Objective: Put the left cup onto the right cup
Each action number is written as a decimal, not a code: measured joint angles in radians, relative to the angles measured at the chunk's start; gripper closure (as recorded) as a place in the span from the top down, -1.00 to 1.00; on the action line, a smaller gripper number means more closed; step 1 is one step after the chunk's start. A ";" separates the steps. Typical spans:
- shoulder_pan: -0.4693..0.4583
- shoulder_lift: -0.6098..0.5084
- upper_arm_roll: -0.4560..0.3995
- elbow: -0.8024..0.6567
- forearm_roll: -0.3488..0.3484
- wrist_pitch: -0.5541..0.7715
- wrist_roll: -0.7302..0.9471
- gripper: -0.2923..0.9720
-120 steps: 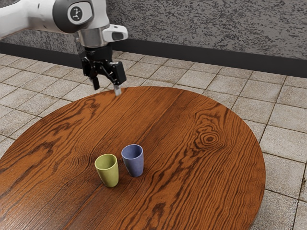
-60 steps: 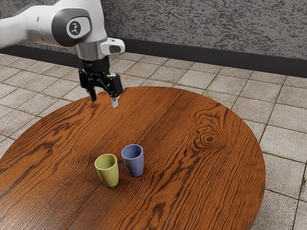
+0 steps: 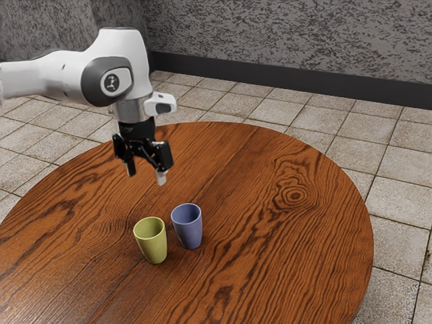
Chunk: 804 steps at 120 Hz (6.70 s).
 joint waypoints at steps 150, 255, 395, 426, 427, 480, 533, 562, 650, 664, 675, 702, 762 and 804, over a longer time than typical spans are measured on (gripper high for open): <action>-0.003 0.015 -0.039 -0.246 -0.031 0.223 0.001 0.36; -0.007 0.135 -0.029 -0.236 0.032 0.313 0.019 0.18; 0.020 0.124 -0.026 -0.286 0.006 0.343 -0.012 -0.69; 0.028 0.093 -0.026 -0.297 0.008 0.343 -0.033 -0.70; 0.028 0.091 -0.026 -0.298 0.008 0.343 -0.034 -0.70; 0.026 -0.031 -0.024 -0.308 0.011 0.286 -0.064 -0.70; 0.029 -0.136 -0.046 -0.283 0.023 0.209 -0.082 -0.70; 0.042 -0.169 -0.091 -0.222 0.052 0.155 -0.097 -0.70; 0.039 -0.088 -0.196 -0.030 0.099 0.066 -0.130 -0.70; 0.031 -0.041 -0.195 0.005 0.117 0.061 -0.135 -0.70; 0.027 -0.010 -0.194 0.029 0.130 0.059 -0.139 -0.70; 0.022 0.049 -0.194 0.064 0.152 0.062 -0.146 -0.70; 0.012 0.121 -0.185 0.103 0.182 0.081 -0.158 -0.70; -0.008 0.156 -0.183 0.106 0.183 0.115 -0.164 -0.70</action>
